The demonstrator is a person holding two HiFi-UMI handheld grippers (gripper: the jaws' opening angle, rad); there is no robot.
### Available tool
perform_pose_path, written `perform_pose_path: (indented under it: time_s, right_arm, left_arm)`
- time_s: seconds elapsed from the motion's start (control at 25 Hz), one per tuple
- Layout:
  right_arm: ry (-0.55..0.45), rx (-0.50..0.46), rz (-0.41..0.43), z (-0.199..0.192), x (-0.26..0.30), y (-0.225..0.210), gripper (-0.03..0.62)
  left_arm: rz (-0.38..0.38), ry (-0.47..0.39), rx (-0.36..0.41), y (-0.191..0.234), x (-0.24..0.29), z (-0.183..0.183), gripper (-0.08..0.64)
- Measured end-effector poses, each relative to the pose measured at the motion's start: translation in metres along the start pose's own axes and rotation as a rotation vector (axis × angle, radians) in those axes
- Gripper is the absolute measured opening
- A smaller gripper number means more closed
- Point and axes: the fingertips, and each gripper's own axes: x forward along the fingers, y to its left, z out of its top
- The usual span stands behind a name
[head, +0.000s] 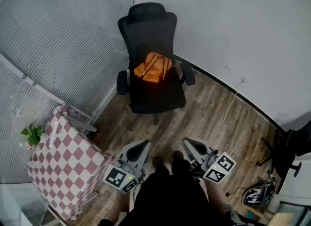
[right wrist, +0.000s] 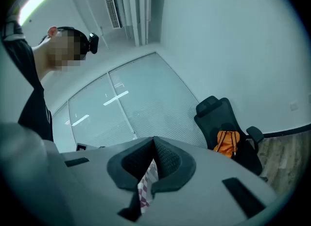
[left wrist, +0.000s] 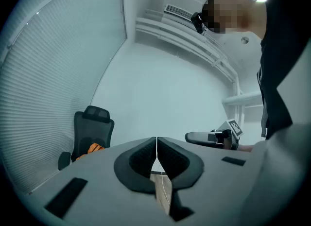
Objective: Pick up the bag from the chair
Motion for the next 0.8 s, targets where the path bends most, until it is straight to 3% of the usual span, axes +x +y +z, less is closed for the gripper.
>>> perform_pose_path:
  time_s: [0.32, 0.48, 0.8]
  right_arm:
    - [0.001, 0.007, 0.013, -0.003, 0.006, 0.006, 0.018]
    - [-0.048, 0.048, 0.001, 0.001, 0.005, 0.003, 0.018]
    - [-0.085, 0.074, -0.082, 0.007, 0.001, -0.015, 0.018]
  left_arm:
    - [0.009, -0.009, -0.007, 0.004, -0.007, -0.001, 0.034]
    - [0.020, -0.021, -0.006, 0.007, -0.012, 0.000, 0.034]
    - [0.027, -0.016, -0.030, 0.014, -0.014, -0.007, 0.034]
